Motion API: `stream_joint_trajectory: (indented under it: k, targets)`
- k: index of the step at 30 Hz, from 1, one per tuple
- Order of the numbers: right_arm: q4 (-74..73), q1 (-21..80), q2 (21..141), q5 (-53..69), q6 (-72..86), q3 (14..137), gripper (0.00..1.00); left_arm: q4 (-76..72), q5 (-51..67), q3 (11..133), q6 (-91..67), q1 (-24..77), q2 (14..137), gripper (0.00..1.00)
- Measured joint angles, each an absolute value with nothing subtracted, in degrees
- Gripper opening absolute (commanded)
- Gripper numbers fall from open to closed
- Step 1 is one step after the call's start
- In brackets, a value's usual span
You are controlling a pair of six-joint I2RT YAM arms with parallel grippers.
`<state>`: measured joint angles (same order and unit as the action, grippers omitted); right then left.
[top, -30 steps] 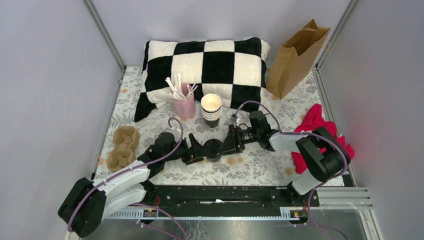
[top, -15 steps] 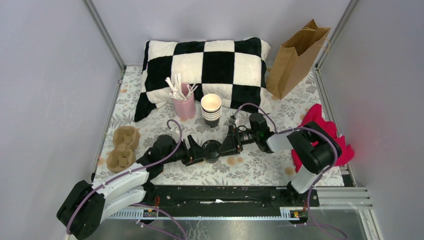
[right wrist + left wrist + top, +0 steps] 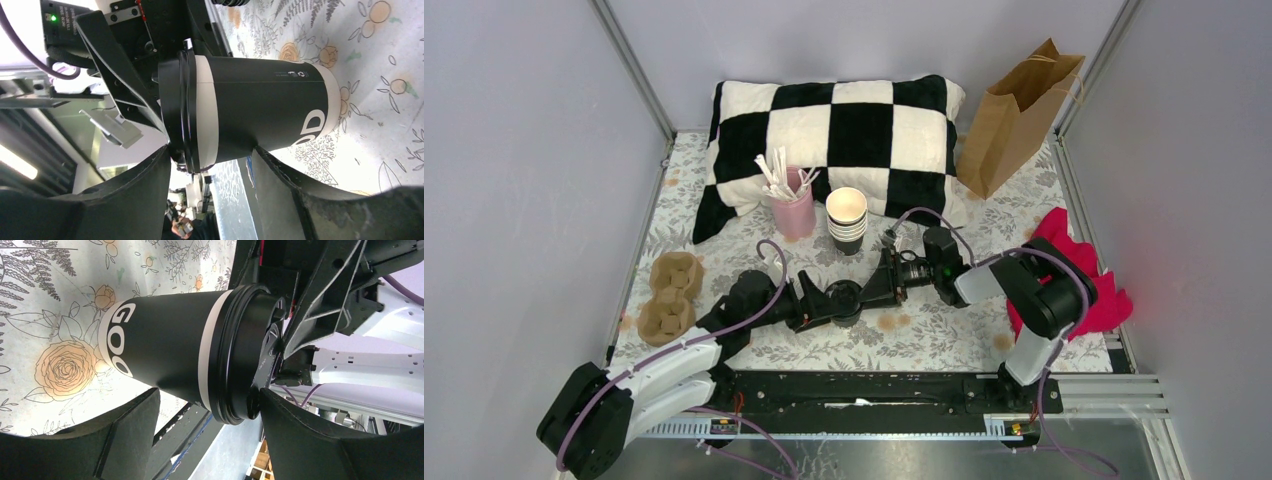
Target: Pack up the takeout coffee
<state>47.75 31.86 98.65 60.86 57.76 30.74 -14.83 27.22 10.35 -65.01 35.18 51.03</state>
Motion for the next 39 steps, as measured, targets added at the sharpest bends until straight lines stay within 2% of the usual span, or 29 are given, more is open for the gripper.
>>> stream_joint_trajectory:
  k: [3,7,11,15,17,20,22,28,33,39]
  targets:
    - [57.43,31.77,102.89,62.48,62.54,29.87,0.54,-14.87,27.18,10.33,-65.01,35.18,51.07,0.75]
    - [72.51,31.53,108.71,63.94,70.24,28.49,0.54,-16.16,27.18,9.67,-65.28,35.14,51.07,0.74]
    - [77.06,31.44,109.82,63.79,73.95,27.73,0.61,-16.62,27.03,9.63,-65.28,35.11,51.09,0.75]
    - [69.12,31.46,105.97,62.15,71.4,27.92,0.73,-15.99,27.05,9.76,-65.32,35.03,51.07,0.81]
    - [62.28,31.55,103.24,60.99,68.1,28.73,0.78,-15.07,27.03,10.31,-64.95,35.03,50.98,0.88]
    - [51.83,31.66,99.61,59.64,62.37,31.7,0.82,-11.99,26.92,11.73,-64.14,35.03,50.43,0.98]
    - [48.14,31.66,98.89,59.31,60.03,33.36,0.84,-9.65,26.76,13.13,-63.55,34.89,49.76,0.99]
    - [42.13,31.68,98.78,59.02,56.93,34.26,0.87,-5.65,28.23,16.45,-61.32,28.91,47.2,0.98]
    - [40.56,31.68,98.78,59.02,56.27,35.05,0.87,-7.18,31.66,15.97,-62.02,21.67,46.46,0.9]
    - [40.91,31.68,99.61,59.09,56.34,36.21,0.83,-14.39,34.61,12.51,-64.77,19.73,50.85,0.8]
